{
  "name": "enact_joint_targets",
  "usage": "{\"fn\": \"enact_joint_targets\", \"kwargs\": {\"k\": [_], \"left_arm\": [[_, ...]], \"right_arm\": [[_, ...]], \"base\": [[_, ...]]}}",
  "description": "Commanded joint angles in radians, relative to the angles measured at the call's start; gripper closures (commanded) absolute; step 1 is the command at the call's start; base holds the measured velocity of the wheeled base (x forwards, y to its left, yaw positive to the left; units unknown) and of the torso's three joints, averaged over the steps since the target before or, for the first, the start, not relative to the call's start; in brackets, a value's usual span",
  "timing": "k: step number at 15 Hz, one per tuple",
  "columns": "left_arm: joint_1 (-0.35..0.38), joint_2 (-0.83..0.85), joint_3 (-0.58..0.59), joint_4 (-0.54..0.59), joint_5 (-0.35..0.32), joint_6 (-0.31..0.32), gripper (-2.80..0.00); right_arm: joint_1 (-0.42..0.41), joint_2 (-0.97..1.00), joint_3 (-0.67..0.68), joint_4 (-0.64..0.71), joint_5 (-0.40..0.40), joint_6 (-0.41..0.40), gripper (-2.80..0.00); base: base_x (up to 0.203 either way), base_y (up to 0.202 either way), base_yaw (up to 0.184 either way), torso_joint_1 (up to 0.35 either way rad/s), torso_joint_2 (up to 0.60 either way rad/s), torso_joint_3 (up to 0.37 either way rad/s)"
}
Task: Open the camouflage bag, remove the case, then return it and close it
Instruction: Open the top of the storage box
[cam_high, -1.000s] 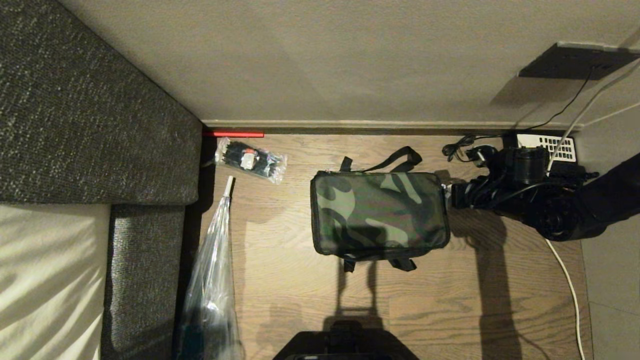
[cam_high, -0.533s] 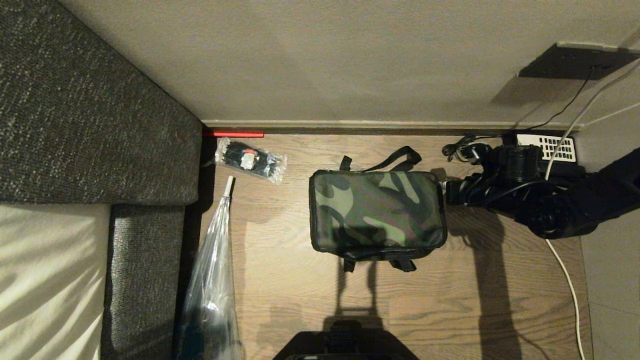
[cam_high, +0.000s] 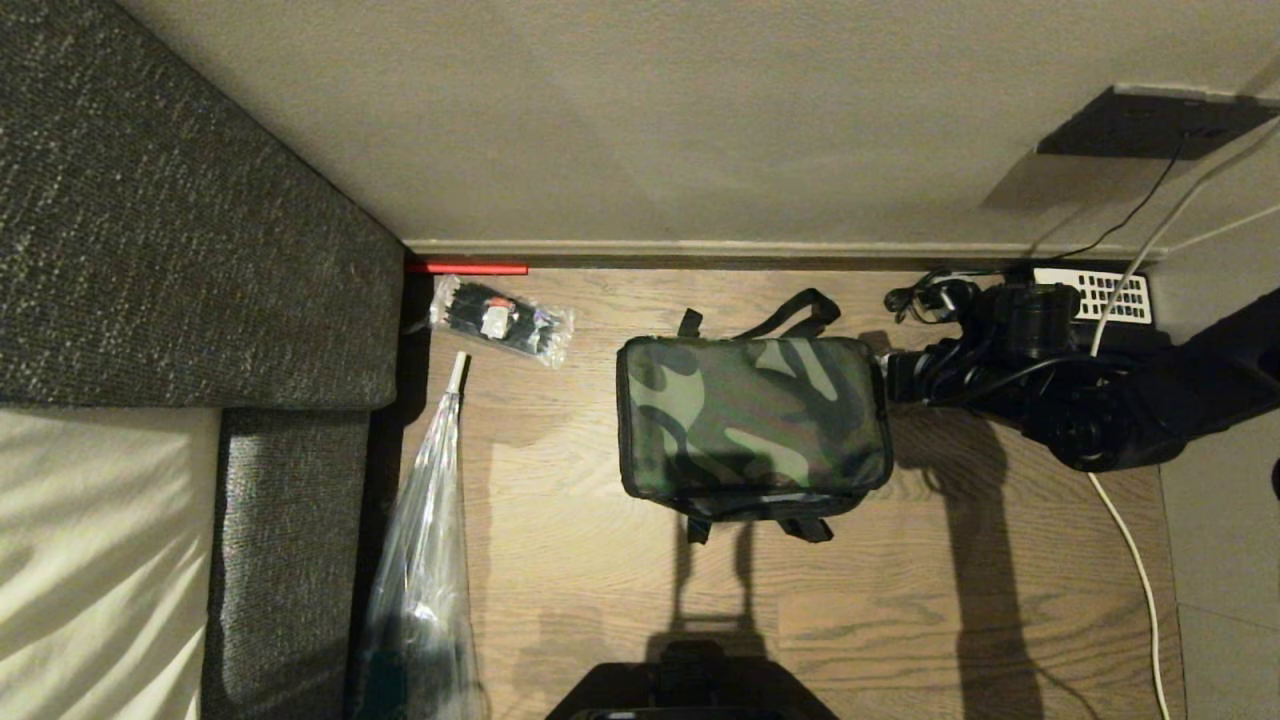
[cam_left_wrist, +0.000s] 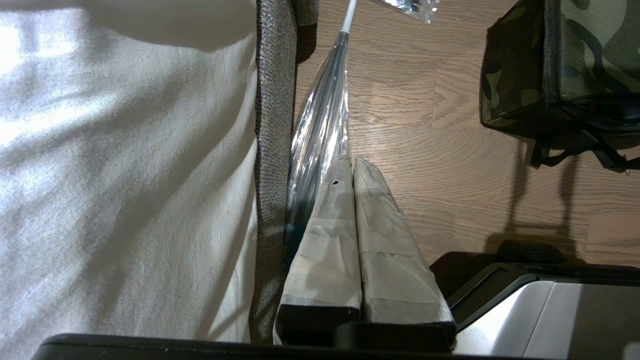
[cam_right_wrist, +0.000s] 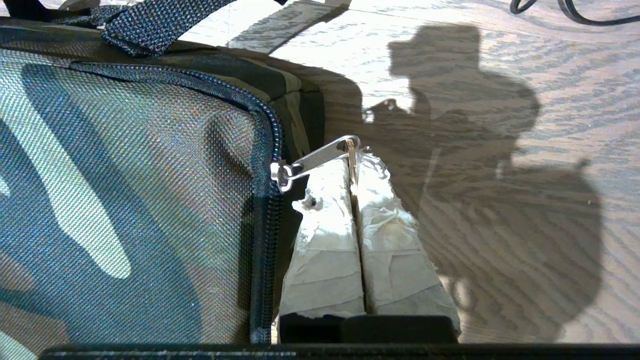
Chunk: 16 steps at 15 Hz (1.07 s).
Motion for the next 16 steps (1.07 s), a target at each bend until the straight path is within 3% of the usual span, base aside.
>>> {"fn": "enact_joint_targets", "kwargs": {"k": [1, 5, 6, 7, 13, 16], "left_arm": [[0.000, 0.000, 0.000, 0.000, 0.001, 0.000, 0.00], [0.000, 0.000, 0.000, 0.000, 0.000, 0.000, 0.00], [0.000, 0.000, 0.000, 0.000, -0.001, 0.000, 0.00], [0.000, 0.000, 0.000, 0.000, 0.001, 0.000, 0.00], [0.000, 0.000, 0.000, 0.000, 0.000, 0.000, 0.00], [0.000, 0.000, 0.000, 0.000, -0.001, 0.000, 0.00]], "right_arm": [[0.000, 0.002, -0.004, -0.006, 0.000, -0.002, 0.00], [0.000, 0.002, -0.002, -0.046, -0.001, 0.000, 0.00], [0.000, 0.002, 0.001, -0.037, -0.004, 0.003, -0.17], [0.000, 0.002, 0.010, -0.033, -0.005, 0.001, -2.80], [-0.015, -0.019, 0.134, -0.032, 0.003, -0.003, -2.80], [-0.084, -0.090, 0.230, 0.002, 0.107, 0.003, -2.80]], "base": [[0.000, 0.000, 0.000, 0.000, 0.00, 0.000], [0.000, 0.000, 0.000, 0.000, 0.00, 0.000], [0.000, 0.000, 0.000, 0.000, 0.00, 0.000], [0.000, 0.000, 0.000, 0.000, 0.00, 0.000], [0.000, 0.000, 0.000, 0.000, 0.00, 0.000], [0.000, 0.000, 0.000, 0.000, 0.00, 0.000]]}}
